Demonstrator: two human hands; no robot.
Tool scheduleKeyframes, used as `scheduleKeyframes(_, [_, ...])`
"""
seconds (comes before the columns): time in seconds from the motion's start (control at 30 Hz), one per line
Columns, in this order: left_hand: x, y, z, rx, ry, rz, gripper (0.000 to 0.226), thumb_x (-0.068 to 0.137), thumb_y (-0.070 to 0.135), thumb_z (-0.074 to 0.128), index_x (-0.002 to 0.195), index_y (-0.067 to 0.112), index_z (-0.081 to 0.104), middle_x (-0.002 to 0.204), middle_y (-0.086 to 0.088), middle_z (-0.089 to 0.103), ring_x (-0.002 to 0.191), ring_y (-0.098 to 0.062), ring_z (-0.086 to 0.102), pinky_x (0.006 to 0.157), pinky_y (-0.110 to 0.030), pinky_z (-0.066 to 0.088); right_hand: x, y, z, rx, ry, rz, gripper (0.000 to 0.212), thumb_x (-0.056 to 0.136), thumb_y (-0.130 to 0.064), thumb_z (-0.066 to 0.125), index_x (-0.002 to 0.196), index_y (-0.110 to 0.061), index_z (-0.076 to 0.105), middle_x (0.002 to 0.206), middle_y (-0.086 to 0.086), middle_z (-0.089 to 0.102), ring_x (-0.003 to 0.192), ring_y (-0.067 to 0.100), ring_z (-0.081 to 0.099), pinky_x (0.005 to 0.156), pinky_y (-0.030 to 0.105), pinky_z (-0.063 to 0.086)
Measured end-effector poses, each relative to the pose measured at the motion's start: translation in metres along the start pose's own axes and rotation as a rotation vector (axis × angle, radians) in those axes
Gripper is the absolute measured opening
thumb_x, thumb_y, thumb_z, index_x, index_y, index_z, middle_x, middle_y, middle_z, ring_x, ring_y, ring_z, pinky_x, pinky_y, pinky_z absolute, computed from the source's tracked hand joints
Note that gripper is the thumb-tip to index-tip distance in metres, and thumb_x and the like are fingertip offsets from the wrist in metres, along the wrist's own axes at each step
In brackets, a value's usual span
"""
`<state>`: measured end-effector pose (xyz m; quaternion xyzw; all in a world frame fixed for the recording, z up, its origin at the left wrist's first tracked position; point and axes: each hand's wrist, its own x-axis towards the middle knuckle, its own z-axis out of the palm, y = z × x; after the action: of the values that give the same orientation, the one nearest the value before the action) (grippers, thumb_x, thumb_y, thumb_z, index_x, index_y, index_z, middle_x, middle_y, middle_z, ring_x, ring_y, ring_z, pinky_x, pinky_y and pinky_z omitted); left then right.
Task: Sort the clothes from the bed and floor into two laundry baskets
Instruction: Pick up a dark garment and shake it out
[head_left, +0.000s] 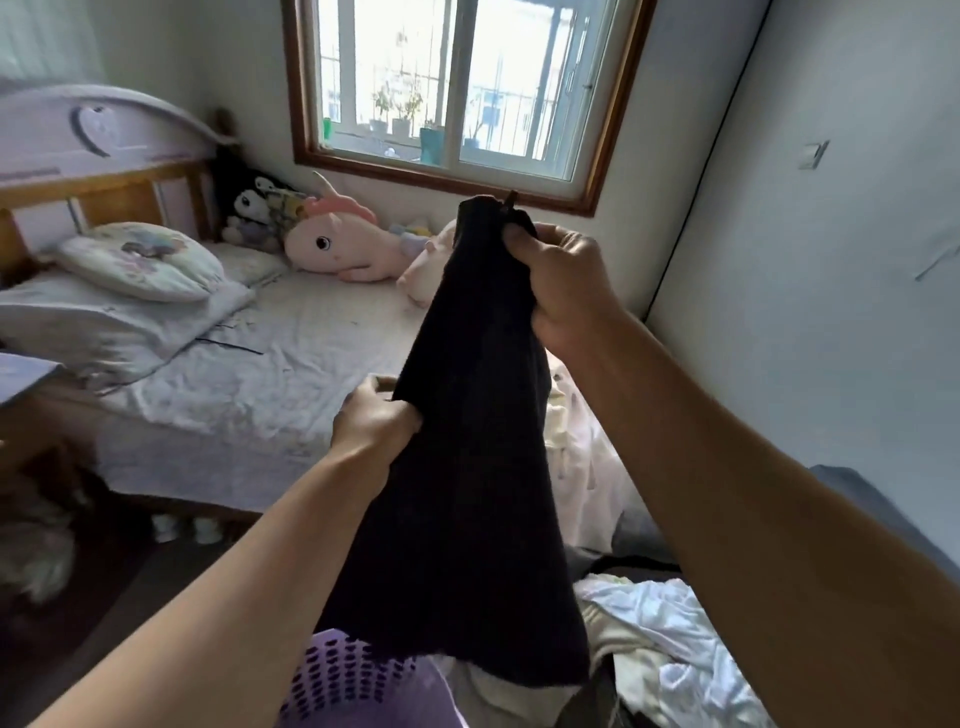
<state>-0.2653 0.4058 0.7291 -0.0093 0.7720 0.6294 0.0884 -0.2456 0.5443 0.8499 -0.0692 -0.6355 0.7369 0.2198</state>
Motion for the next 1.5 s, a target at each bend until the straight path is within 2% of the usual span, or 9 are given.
scheduleKeyframes(0.1, [-0.024, 0.007, -0.011, -0.039, -0.119, 0.035, 0.039, 0.082, 0.001, 0.055, 0.116, 0.019, 0.051, 0.079, -0.001, 0.059, 0.066, -0.014, 0.053, 0.057, -0.024, 0.041, -0.015, 0.005, 0.020, -0.007, -0.030, -0.014, 0.002, 0.088, -0.002, 0.061, 0.088, -0.001, 0.060, 0.092, 0.022, 0.064, 0.086, 0.033, 0.063, 0.088, 0.056, 0.052])
scheduleKeyframes(0.23, [-0.043, 0.003, -0.019, 0.004, -0.183, 0.037, 0.057, 0.082, -0.006, 0.049, 0.131, 0.022, 0.044, 0.102, -0.008, 0.062, 0.093, -0.022, 0.059, 0.073, -0.032, 0.046, -0.032, 0.015, 0.037, 0.042, -0.047, 0.029, 0.025, 0.089, -0.002, 0.060, 0.110, 0.011, 0.056, 0.103, 0.029, 0.063, 0.088, 0.033, 0.062, 0.091, 0.055, 0.051])
scheduleKeyframes(0.4, [-0.049, -0.025, -0.030, 0.045, -0.171, 0.005, 0.061, 0.087, -0.007, 0.046, 0.136, 0.028, 0.039, 0.097, -0.005, 0.061, 0.092, -0.022, 0.060, 0.070, -0.031, 0.052, -0.048, 0.043, 0.043, 0.128, -0.205, 0.118, 0.009, 0.093, -0.001, 0.053, 0.086, -0.004, 0.058, 0.081, 0.014, 0.061, 0.075, 0.026, 0.061, 0.087, 0.047, 0.052])
scheduleKeyframes(0.83, [-0.032, -0.167, -0.033, 0.165, -0.234, -0.228, 0.041, 0.094, -0.005, 0.037, 0.113, 0.023, 0.059, 0.092, -0.006, 0.065, 0.095, -0.030, 0.065, 0.085, -0.046, 0.056, -0.083, 0.200, 0.033, 0.032, -0.283, 0.419, 0.016, 0.093, 0.002, 0.051, 0.080, -0.009, 0.053, 0.074, 0.009, 0.056, 0.067, 0.018, 0.056, 0.071, 0.032, 0.049])
scheduleKeyframes(0.93, [-0.025, -0.198, -0.036, 0.231, -0.234, -0.280, 0.037, 0.090, -0.005, 0.039, 0.111, 0.019, 0.060, 0.074, -0.007, 0.060, 0.069, -0.026, 0.058, 0.061, -0.035, 0.049, -0.095, 0.250, 0.026, -0.085, -0.228, 0.470, 0.022, 0.093, 0.003, 0.050, 0.077, -0.012, 0.053, 0.073, 0.006, 0.054, 0.067, 0.015, 0.052, 0.067, 0.027, 0.045])
scheduleKeyframes(1.1, [-0.012, -0.233, -0.037, 0.303, -0.218, -0.438, 0.052, 0.087, 0.001, 0.055, 0.136, 0.016, 0.046, 0.121, -0.009, 0.061, 0.105, -0.031, 0.061, 0.068, -0.030, 0.047, -0.109, 0.325, 0.003, -0.564, -0.266, 0.656, 0.024, 0.089, -0.003, 0.052, 0.111, -0.011, 0.059, 0.106, 0.009, 0.061, 0.094, 0.018, 0.056, 0.072, 0.025, 0.045])
scheduleKeyframes(1.23, [-0.005, -0.247, -0.030, 0.364, -0.266, -0.498, 0.054, 0.089, 0.009, 0.057, 0.140, 0.016, 0.042, 0.110, -0.007, 0.058, 0.092, -0.023, 0.061, 0.065, -0.029, 0.045, -0.117, 0.342, -0.015, -0.644, -0.298, 0.780, 0.038, 0.088, -0.008, 0.055, 0.126, -0.009, 0.054, 0.121, 0.013, 0.061, 0.105, 0.022, 0.060, 0.086, 0.032, 0.049])
scheduleKeyframes(1.4, [0.010, -0.249, -0.012, 0.442, -0.339, -0.518, 0.048, 0.090, 0.011, 0.057, 0.137, 0.013, 0.047, 0.126, -0.013, 0.060, 0.115, -0.031, 0.059, 0.095, -0.040, 0.049, -0.117, 0.350, -0.032, -0.634, -0.266, 0.832, 0.036, 0.088, -0.004, 0.053, 0.124, -0.003, 0.055, 0.127, 0.014, 0.059, 0.116, 0.024, 0.056, 0.088, 0.029, 0.043])
scheduleKeyframes(1.5, [0.020, -0.247, 0.005, 0.465, -0.388, -0.478, 0.042, 0.089, 0.011, 0.056, 0.130, 0.013, 0.054, 0.116, -0.011, 0.064, 0.104, -0.026, 0.062, 0.077, -0.033, 0.049, -0.113, 0.348, -0.042, -0.610, -0.228, 0.849, 0.039, 0.089, -0.005, 0.052, 0.128, -0.004, 0.054, 0.123, 0.010, 0.057, 0.109, 0.016, 0.052, 0.086, 0.025, 0.042])
